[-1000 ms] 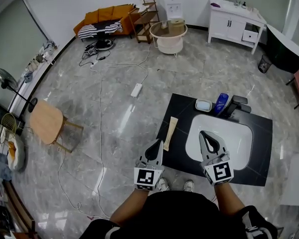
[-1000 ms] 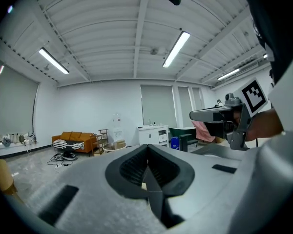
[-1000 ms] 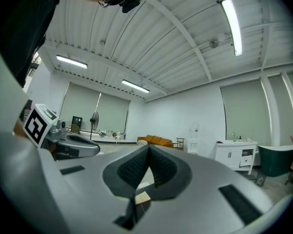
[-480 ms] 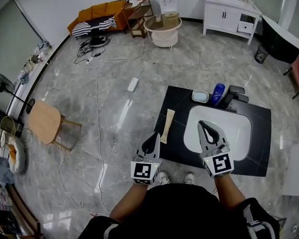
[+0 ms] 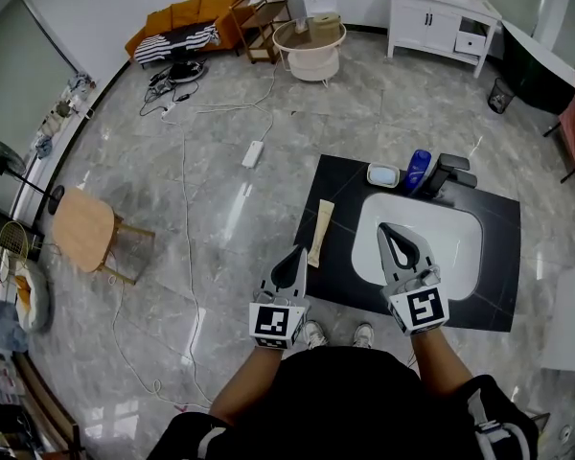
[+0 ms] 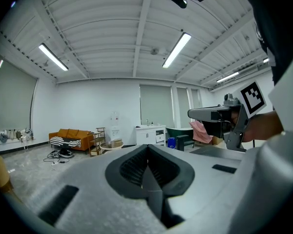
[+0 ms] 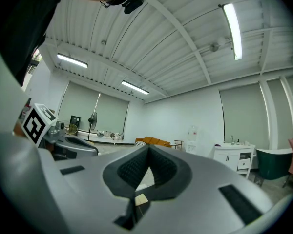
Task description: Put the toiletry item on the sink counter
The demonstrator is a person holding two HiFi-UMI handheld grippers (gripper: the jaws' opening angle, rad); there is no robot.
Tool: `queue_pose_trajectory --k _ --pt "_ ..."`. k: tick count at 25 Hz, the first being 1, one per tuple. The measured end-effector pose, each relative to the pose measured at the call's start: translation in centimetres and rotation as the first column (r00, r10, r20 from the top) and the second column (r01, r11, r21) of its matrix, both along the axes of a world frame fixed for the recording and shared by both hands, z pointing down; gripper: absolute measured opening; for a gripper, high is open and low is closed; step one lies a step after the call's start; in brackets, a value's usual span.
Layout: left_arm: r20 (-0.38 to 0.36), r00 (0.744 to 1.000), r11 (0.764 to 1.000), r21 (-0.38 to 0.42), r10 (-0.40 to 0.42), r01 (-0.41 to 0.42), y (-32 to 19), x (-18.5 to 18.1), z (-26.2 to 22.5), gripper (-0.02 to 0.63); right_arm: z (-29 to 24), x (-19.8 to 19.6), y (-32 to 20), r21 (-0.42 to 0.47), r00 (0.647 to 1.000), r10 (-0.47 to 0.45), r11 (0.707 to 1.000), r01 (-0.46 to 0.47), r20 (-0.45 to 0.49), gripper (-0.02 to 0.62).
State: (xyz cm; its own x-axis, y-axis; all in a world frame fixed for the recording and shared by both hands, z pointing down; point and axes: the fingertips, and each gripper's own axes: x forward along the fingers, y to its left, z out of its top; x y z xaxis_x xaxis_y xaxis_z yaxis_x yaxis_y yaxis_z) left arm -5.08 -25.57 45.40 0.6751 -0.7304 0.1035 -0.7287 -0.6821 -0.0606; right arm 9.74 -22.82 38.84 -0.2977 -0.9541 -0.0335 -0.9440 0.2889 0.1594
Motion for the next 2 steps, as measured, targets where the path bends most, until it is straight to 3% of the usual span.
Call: queue_pose_trajectory --k 2 --pt "0.002 1.000 1.000 -0.004 0.002 -0.002 0.09 -0.02 0.14 0.012 0.15 -0.03 0.03 -0.003 1.000 0.000 1.000 0.000 -0.002 0.003"
